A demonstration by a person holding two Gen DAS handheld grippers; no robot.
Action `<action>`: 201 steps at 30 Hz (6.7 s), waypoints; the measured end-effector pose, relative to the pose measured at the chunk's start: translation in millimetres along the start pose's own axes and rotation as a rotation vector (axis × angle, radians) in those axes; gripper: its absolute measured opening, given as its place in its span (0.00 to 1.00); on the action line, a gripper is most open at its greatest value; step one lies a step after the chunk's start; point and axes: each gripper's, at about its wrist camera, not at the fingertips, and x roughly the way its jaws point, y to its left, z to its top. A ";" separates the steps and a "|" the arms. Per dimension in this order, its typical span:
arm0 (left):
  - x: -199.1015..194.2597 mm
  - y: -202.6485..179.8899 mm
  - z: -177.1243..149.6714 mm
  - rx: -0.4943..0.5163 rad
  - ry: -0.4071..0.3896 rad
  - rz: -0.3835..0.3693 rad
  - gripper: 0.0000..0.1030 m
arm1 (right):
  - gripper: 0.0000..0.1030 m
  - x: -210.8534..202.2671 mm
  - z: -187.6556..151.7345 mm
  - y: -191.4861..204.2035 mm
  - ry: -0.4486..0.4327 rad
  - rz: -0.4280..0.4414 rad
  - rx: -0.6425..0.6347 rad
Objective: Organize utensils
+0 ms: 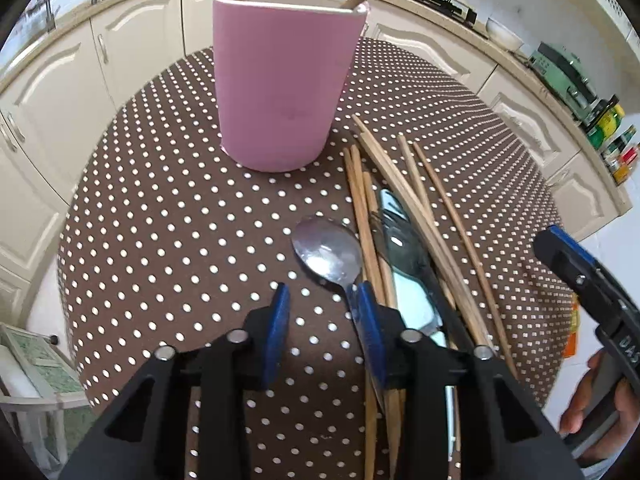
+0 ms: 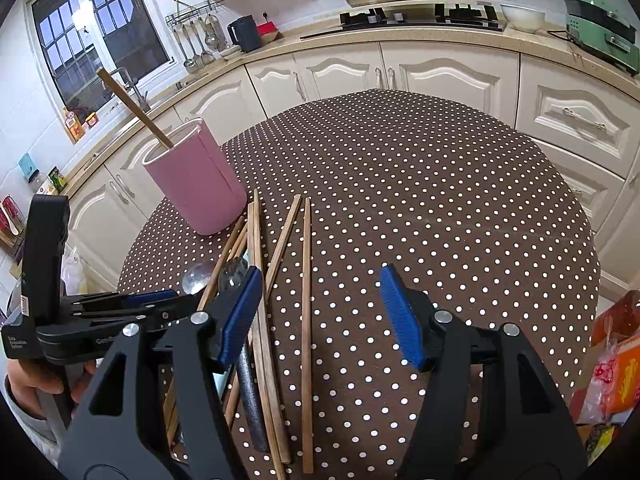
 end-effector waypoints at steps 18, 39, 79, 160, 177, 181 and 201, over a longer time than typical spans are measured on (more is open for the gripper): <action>-1.0 23.0 2.1 -0.082 -0.034 -0.070 0.04 | 0.59 41.8 28.4 4.9 0.220 -0.044 -0.090; -43.4 81.2 -8.3 -0.165 -0.177 -0.092 0.02 | 0.06 104.7 53.6 36.0 0.352 -0.066 -0.181; -168.5 9.8 85.5 0.096 -0.888 -0.037 0.02 | 0.06 4.6 161.8 76.1 -0.607 0.228 -0.032; -150.8 31.4 33.1 0.072 -0.813 0.107 0.58 | 0.42 -11.5 123.5 118.7 -0.406 0.160 -0.162; -153.9 10.6 10.4 0.127 -0.631 -0.038 0.58 | 0.44 -60.8 98.6 76.4 -0.438 0.062 -0.129; -123.9 6.3 7.1 0.159 -0.437 -0.081 0.58 | 0.44 -62.3 82.9 56.4 -0.399 0.027 -0.121; 6.9 5.6 -0.5 0.035 0.041 -0.158 0.09 | 0.44 11.1 25.9 7.9 0.001 0.021 -0.072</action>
